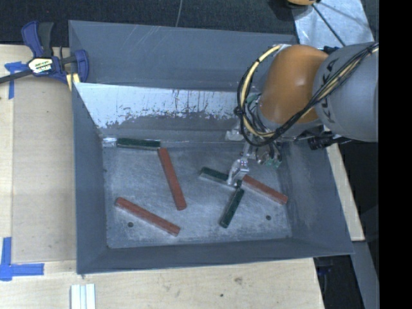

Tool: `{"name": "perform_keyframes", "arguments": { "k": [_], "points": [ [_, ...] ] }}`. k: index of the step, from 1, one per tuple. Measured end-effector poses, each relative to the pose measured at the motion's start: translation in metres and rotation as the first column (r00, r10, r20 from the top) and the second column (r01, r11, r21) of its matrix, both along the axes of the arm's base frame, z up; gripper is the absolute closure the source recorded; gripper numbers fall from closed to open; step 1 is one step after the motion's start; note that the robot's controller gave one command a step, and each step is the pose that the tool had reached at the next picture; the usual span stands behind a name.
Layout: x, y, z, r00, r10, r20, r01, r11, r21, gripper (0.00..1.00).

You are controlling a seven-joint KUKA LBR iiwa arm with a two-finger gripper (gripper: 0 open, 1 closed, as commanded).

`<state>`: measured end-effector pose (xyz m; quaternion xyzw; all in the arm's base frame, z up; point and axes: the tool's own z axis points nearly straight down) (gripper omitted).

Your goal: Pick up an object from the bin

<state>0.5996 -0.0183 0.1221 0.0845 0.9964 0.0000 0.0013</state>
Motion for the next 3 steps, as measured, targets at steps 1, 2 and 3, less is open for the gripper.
{"name": "perform_keyframes", "arguments": {
  "k": [1,2,3],
  "points": [
    [0.004,0.006,-0.034,1.0,-0.025,0.003,0.025,1.0,0.0,0.0],
    [-0.009,0.01,-0.043,0.97,-0.242,0.031,0.242,0.97,0.005,1.0],
    [-0.009,0.01,-0.043,0.97,-0.242,0.031,0.242,0.97,0.005,1.0]
  ]
}}
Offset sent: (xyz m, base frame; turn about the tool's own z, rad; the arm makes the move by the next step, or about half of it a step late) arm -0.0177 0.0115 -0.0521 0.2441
